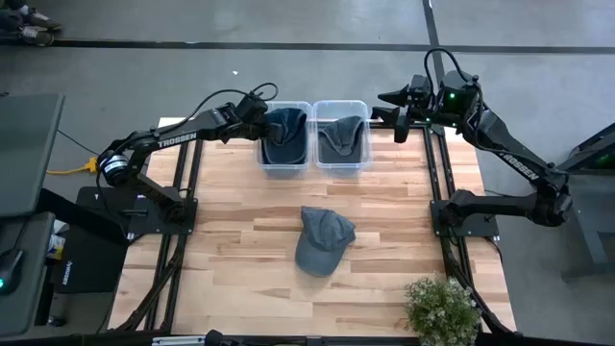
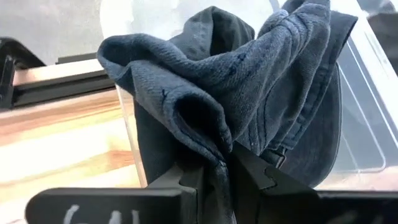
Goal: Pick and place caps into container
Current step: Put the blue cap into the left transparent container, then put the gray cap into the right transparent container
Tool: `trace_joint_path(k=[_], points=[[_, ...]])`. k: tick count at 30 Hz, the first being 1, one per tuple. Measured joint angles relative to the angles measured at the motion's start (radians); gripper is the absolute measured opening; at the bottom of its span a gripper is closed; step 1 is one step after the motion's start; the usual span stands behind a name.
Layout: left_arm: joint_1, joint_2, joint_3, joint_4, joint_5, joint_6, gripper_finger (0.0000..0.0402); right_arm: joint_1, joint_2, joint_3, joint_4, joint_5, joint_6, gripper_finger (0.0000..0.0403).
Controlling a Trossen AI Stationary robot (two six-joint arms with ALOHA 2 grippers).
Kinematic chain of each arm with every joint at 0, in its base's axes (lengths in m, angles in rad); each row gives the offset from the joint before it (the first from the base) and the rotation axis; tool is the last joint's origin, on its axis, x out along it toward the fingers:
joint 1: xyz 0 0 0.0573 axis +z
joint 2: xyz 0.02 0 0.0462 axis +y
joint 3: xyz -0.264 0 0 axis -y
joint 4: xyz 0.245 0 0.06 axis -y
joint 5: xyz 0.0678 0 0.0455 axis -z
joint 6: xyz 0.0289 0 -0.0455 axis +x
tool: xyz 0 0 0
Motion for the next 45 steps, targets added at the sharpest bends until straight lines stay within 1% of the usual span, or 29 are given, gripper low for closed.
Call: trace_joint_path(k=[4, 7, 11, 14, 16, 19, 22, 26, 30, 32, 34, 37, 40, 43, 45], points=[[0.0, 0.0, 0.0, 0.0, 0.019, 0.088, 0.0063, -0.001, 0.0, 0.0, 0.0, 0.005, -0.018, 0.0209], [0.0, 0.0, 0.0, 0.001, 0.027, 0.126, 0.0092, -0.001, 0.0, 0.0, 0.0, 0.004, -0.02, 0.0209], [0.0, -0.007, 0.0, 0.001, 0.026, 0.167, 0.0156, -0.001, 0.0, 0.0, 0.0, 0.004, -0.02, 0.0209], [-0.001, -0.011, 0.023, -0.012, -0.019, 0.214, 0.0212, -0.001, 0.0, 0.0, -0.001, 0.004, -0.02, 0.0209], [0.0, -0.011, 0.058, -0.052, -0.054, 0.249, 0.0246, -0.001, 0.0, 0.0, -0.004, 0.004, -0.02, 0.0209], [0.0, -0.011, 0.119, -0.107, -0.115, 0.298, 0.0285, -0.001, 0.0, 0.0, -0.01, 0.004, -0.022, 0.0209], [0.0, -0.011, 0.184, -0.164, -0.135, 0.304, 0.0306, -0.001, 0.0, 0.0, -0.021, 0.004, -0.023, 0.0209], [0.0, -0.011, 0.26, -0.242, -0.136, 0.3, 0.0311, -0.001, 0.0, 0.0, -0.031, 0.004, -0.03, 0.0209], [0.0, -0.012, 0.335, -0.289, -0.124, 0.24, 0.0309, -0.001, 0.0, 0.0, -0.036, 0.004, -0.042, 0.0209], [0.0, -0.012, 0.37, -0.319, -0.078, 0.215, 0.0297, -0.001, 0.0, 0.0, -0.039, 0.004, -0.042, 0.0209], [0.0, -0.012, 0.399, -0.347, -0.021, 0.197, 0.0276, -0.001, 0.0, 0.0, -0.041, 0.004, -0.042, 0.0209], [-0.008, -0.013, 0.413, -0.388, 0.052, 0.161, 0.0234, -0.001, 0.0, 0.0, -0.056, 0.004, -0.047, 0.0209], [-0.042, -0.013, 0.408, -0.428, 0.064, 0.133, 0.018, -0.001, 0.0, 0.0, -0.073, 0.004, -0.072, 0.0209], [-0.093, -0.013, 0.406, -0.481, 0.068, 0.108, 0.0112, 0.0, -0.001, 0.0, -0.076, 0.004, -0.075, 0.0209], [-0.135, -0.013, 0.406, -0.488, 0.064, 0.096, 0.0061, 0.0, -0.003, 0.0, -0.075, 0.004, -0.076, 0.0209]])
